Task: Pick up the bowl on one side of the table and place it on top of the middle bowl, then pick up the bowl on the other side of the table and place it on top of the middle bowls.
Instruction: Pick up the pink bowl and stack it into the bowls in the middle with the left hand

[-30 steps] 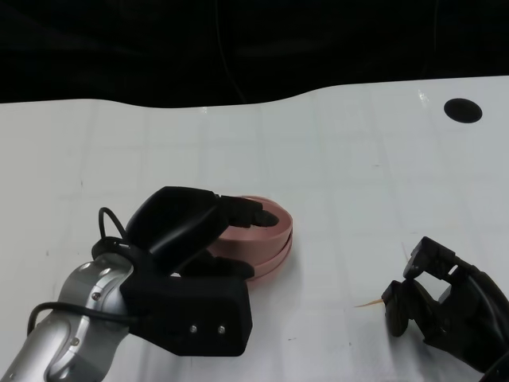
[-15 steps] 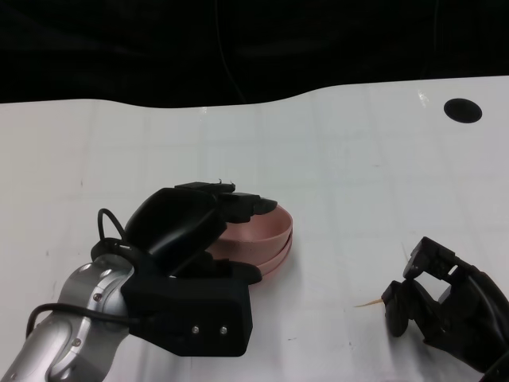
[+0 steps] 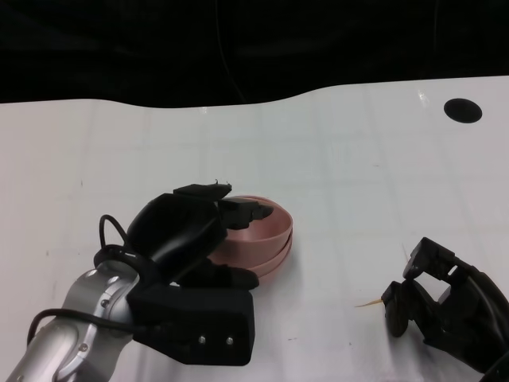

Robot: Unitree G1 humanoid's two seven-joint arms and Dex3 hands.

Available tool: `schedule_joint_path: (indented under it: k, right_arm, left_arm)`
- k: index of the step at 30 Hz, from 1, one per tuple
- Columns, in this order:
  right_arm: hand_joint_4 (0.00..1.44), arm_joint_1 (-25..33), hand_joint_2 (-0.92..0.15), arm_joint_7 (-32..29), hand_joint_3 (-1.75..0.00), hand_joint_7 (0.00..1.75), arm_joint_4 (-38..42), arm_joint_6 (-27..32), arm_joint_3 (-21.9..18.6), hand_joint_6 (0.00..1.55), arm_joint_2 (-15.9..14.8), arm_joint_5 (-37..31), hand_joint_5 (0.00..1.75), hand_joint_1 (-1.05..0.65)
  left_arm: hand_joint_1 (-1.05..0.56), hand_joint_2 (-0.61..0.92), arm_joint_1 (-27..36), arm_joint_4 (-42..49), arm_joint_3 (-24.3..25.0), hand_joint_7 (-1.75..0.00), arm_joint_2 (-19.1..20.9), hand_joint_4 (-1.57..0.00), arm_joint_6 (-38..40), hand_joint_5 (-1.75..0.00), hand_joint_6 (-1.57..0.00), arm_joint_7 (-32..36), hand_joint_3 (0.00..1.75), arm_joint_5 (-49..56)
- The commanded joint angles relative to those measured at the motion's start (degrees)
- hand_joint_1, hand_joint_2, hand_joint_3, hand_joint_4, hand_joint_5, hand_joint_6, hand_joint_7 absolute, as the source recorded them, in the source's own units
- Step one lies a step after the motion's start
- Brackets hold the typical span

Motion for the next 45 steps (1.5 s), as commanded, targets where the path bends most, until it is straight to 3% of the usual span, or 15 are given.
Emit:
schedule_joint_path:
  k: [1,6,15,37,45]
  right_arm:
    - [0.92,0.1,-0.46,0.3,-1.15,1.64,-0.6,-0.1,-1.0,0.76,-0.9,0.9,1.75,-0.16]
    - [0.92,0.1,-0.45,0.4,-1.16,1.63,-0.7,0.1,-1.0,0.76,-1.0,1.0,1.75,-0.16]
    - [0.92,0.3,-0.46,-0.2,-1.16,1.62,-1.2,0.6,-1.0,0.77,-1.0,0.7,1.75,-0.16]
    - [0.92,-0.1,-0.44,0.1,-1.21,1.63,-0.6,0.7,-1.3,0.76,-1.0,0.9,1.75,-0.14]
    - [0.92,-0.3,-0.44,0.6,-1.18,1.63,0.0,-0.1,-1.5,0.76,-1.1,0.7,1.75,-0.16]
  left_arm:
    - [-0.92,0.92,0.4,1.5,-1.2,0.00,1.3,-0.10,0.3,0.00,-0.38,2.4,0.51,3.0]
    - [-0.94,0.92,0.6,3.0,-2.4,0.00,1.2,-0.01,0.0,0.00,-0.26,4.5,0.60,5.2]
    - [-0.94,0.92,0.3,6.6,-4.2,0.00,1.1,0.00,-0.1,0.00,-0.15,7.1,0.66,5.9]
    - [-0.92,0.92,0.0,9.8,-3.3,-0.02,0.6,0.00,-2.4,0.00,-0.20,11.2,0.62,2.8]
    - [-0.92,0.92,0.6,4.6,-0.9,-0.01,1.4,0.00,-2.6,0.00,-0.21,10.5,0.62,0.8]
